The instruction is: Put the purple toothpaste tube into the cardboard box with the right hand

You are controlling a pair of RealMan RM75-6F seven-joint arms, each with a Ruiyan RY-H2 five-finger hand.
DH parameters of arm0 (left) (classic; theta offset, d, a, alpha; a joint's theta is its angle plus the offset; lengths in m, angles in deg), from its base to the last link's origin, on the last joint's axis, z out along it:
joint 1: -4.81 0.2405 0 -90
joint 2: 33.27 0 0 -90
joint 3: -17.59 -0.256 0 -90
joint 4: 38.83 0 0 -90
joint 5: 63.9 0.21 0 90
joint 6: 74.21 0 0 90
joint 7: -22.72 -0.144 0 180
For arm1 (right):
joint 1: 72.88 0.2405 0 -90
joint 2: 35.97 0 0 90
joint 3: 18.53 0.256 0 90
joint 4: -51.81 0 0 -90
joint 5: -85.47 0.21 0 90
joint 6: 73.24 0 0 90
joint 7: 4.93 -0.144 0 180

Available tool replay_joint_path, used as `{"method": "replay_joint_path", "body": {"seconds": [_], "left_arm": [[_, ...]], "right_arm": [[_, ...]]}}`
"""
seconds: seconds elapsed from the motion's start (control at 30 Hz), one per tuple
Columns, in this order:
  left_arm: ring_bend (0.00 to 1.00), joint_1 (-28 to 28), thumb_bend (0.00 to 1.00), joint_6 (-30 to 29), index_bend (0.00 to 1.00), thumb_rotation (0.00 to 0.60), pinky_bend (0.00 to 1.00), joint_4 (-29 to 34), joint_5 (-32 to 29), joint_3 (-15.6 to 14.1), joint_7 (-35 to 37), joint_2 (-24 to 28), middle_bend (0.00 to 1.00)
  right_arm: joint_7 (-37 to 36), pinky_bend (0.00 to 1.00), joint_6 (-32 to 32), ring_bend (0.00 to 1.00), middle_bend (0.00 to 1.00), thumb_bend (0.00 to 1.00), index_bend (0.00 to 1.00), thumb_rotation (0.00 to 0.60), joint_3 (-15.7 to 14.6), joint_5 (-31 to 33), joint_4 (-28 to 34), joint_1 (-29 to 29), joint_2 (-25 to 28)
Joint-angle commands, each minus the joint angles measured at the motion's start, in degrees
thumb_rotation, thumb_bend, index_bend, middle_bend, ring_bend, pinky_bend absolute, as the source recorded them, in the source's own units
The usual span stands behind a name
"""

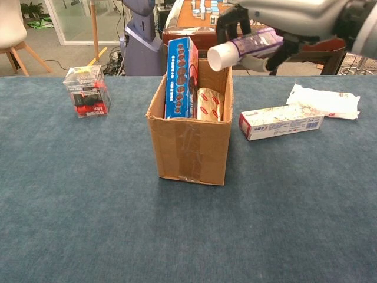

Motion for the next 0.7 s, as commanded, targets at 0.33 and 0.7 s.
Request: {"method": "replay_joint_path", "body": {"seconds": [0.33, 0.7], "left_arm": [[0.21, 0.1, 0.11, -0.03, 0.31, 0.6, 0.35, 0.13, 0.05, -0.02, 0.69, 0.22, 0.29], [0.21, 0.1, 0.11, 0.01, 0.31, 0.6, 0.35, 0.21, 0.04, 0.02, 0.97, 0.41, 0.29]], "right_arm": [[5.35, 0.24, 4.35, 0.43, 0.56, 0.51, 0.63, 0.6, -1.72, -5.69, -9.71, 8.23, -6.62], [6.52, 0.24, 4.42, 0.22, 0.27, 0.05, 0.3, 0.6, -4.0, -4.27, -14.02, 8.27, -9.66]]}}
